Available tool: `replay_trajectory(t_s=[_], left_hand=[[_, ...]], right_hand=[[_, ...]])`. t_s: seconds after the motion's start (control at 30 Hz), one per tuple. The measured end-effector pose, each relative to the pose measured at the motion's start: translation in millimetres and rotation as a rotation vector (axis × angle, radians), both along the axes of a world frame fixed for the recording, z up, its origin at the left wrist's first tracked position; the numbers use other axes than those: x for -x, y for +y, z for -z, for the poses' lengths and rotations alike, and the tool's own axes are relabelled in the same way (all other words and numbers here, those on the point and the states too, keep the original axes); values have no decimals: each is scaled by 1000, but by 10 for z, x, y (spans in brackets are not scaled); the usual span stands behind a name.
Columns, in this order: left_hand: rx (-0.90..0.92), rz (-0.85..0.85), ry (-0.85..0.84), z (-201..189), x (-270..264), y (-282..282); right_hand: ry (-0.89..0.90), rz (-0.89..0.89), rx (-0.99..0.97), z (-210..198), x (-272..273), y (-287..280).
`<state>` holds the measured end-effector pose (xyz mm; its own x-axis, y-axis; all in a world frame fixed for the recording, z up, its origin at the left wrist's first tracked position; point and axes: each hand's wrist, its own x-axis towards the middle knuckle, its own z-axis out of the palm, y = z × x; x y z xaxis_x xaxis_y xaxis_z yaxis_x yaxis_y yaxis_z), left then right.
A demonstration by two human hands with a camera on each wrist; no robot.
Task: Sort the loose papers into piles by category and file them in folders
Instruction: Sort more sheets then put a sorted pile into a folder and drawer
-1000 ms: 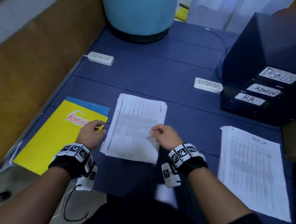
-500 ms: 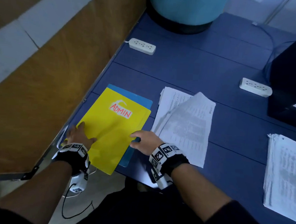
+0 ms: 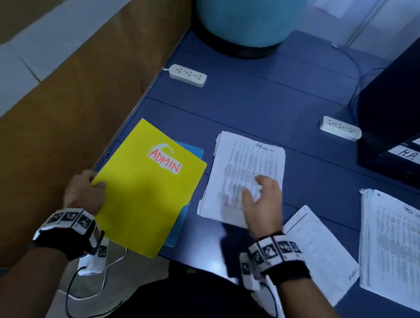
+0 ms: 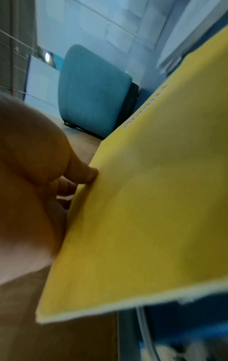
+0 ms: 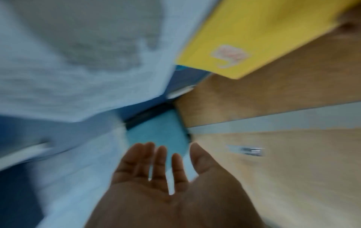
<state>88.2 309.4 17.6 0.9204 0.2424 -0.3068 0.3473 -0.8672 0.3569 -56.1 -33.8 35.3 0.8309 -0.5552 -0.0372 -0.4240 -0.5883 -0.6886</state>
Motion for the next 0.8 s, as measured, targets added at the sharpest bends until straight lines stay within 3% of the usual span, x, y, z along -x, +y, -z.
replay_trajectory(t_s=[0.07,0.13,0.3,0.47,0.63,0.8], left_hand=[[90,-10,-121,-125,14,-124],[168,-23,-232,-283,31,-314],[368,-48,-437,-548,62,-885],[520,-7,-466,-587,123,-1517],[483,73,-330,-342,352,-2031],[386,37,-122,37,522,-2090]], right_hand=[[429,221,-13,200,313,-463],[671,309,-46,376,568,-668],[636,242,45,521,813,-841],[701,228,124,610,927,-1125],[698,127,213,635,986,-1308],[637,68,185,599,982,-1410]])
